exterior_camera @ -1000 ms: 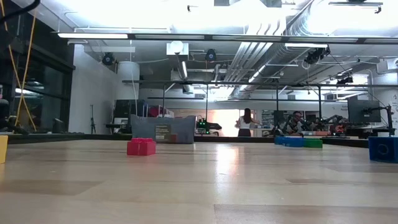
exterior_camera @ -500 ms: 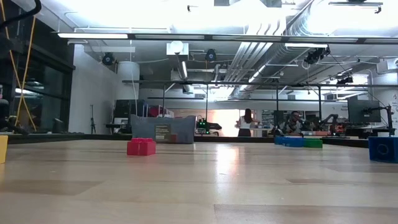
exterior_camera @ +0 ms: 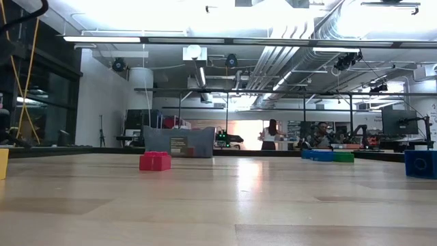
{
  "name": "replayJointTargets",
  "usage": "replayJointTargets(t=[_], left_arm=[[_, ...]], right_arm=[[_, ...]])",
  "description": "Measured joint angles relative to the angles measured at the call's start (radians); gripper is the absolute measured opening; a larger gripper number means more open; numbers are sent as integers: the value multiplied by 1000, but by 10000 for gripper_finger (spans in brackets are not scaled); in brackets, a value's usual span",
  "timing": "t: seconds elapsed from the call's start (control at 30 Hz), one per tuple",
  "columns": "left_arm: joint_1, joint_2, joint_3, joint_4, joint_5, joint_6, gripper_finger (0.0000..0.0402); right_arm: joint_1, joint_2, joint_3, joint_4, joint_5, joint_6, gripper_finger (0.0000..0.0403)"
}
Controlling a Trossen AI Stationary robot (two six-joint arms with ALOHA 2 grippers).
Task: Sort blocks by size
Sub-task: Put the green cylindrical block into the green bin
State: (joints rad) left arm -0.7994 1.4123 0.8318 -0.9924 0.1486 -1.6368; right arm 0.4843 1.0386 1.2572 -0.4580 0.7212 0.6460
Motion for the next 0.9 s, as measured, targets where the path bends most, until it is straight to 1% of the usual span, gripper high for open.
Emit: replayJointTargets(t=[0.13, 0.23, 0.27, 0.33, 0.37, 0.43, 0.47, 0.53, 0.57, 0.6, 0.63, 0.67, 0.77, 0.83, 0.9], left_arm=[[0, -21, 7, -11, -4, 32, 92], [0, -73, 47, -101, -9, 52, 91], [1, -93, 63, -146, -26, 52, 90], [8, -145, 100, -218, -101, 52, 90], [16, -177, 121, -232, -161, 57, 90], [41, -237, 150, -214, -322, 93, 89], [60, -263, 159, -179, -411, 129, 89], [105, -308, 166, -28, -594, 251, 89], [133, -322, 166, 69, -658, 337, 88], [168, -325, 166, 168, -693, 431, 88], [206, -319, 166, 262, -700, 530, 88], [247, -297, 166, 353, -687, 617, 88], [359, -194, 164, 623, -599, 832, 88], [417, -91, 164, 839, -512, 931, 88], [460, 28, 164, 1079, -416, 988, 88]], right_arm=[[0, 0, 0, -5, 0, 1, 353], [0, 0, 0, -6, 0, 4, 353], [0, 0, 0, -5, -1, 4, 353], [0, 0, 0, -5, 0, 5, 353], [0, 0, 0, -5, 3, 5, 353], [0, 0, 0, -5, 6, 7, 353], [0, 0, 0, -5, 8, 8, 353], [0, 0, 0, -1, 9, 8, 353], [0, 0, 0, -1, 9, 11, 353], [0, 0, 0, -2, 9, 20, 353], [0, 0, 0, -1, 10, 28, 353], [0, 0, 0, -1, 10, 29, 353], [0, 0, 0, -1, 11, 28, 353], [0, 0, 0, -1, 12, 27, 353], [0, 0, 0, -1, 12, 27, 353]])
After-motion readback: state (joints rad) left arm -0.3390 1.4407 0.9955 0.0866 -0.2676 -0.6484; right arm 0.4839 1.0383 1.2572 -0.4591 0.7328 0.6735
